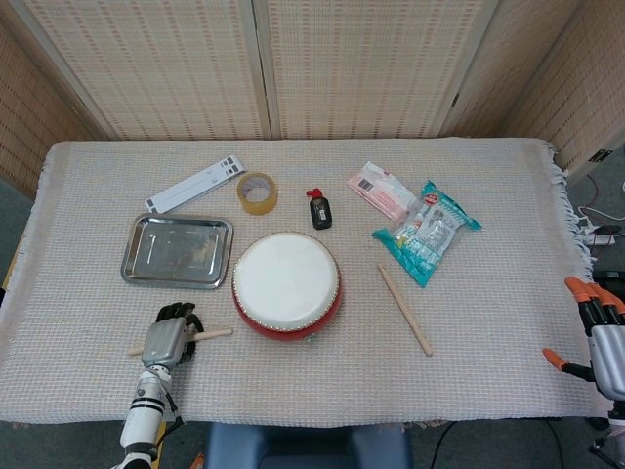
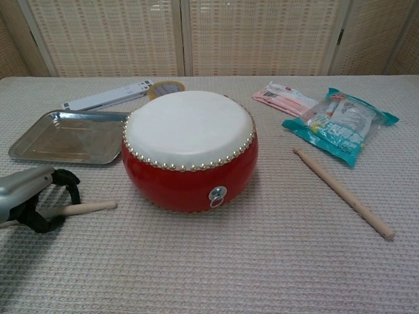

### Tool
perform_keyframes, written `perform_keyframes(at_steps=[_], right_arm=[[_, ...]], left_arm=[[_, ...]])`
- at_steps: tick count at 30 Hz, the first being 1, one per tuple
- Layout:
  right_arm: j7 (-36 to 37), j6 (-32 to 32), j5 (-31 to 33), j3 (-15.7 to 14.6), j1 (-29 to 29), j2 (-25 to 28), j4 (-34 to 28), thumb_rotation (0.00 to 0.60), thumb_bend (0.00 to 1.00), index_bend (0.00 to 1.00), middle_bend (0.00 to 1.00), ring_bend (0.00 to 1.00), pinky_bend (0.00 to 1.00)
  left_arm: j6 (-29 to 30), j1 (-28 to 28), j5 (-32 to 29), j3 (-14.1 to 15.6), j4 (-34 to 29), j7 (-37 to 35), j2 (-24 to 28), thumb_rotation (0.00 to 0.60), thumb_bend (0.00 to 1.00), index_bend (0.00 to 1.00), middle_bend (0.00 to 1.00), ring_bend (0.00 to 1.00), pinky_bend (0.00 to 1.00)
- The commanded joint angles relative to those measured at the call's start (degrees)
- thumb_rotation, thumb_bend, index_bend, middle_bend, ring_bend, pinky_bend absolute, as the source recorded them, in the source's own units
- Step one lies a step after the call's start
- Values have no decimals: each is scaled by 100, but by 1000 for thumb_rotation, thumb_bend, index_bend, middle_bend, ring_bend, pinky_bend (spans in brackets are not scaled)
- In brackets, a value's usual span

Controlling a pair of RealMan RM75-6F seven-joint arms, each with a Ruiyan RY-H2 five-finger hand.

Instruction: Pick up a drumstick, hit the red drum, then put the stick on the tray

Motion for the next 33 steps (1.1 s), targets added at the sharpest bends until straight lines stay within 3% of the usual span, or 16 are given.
perform_keyframes(at_steps=[1,15,21,26,33], right_arm=[[-9,-12,0,-4,3,10,-4,600,93,2,90,8,150],[-4,-22,7,1,7,9,-20,600,93,7,90,8,156],[-19,-54,6,-14,11,36,-41,600,93,7,90,8,156],[-21,-39,6,-8,6,48,-65,600,93,7,90,8,156],[-123,-74,81,21,18,85,-139,600,93,7,90,8,156]], left_arm=[[-23,-1,-6,12,33,14,-16,600,404,507,160,76,80],[81,163,268,7,-3,-468,34,600,406,530,184,87,87],[87,396,600,-142,-125,-1566,220,600,405,539,208,101,97],[-227,605,822,-348,-445,-2971,690,600,405,541,214,101,108],[-413,808,1279,-496,-427,-4519,1065,600,404,556,242,102,117]])
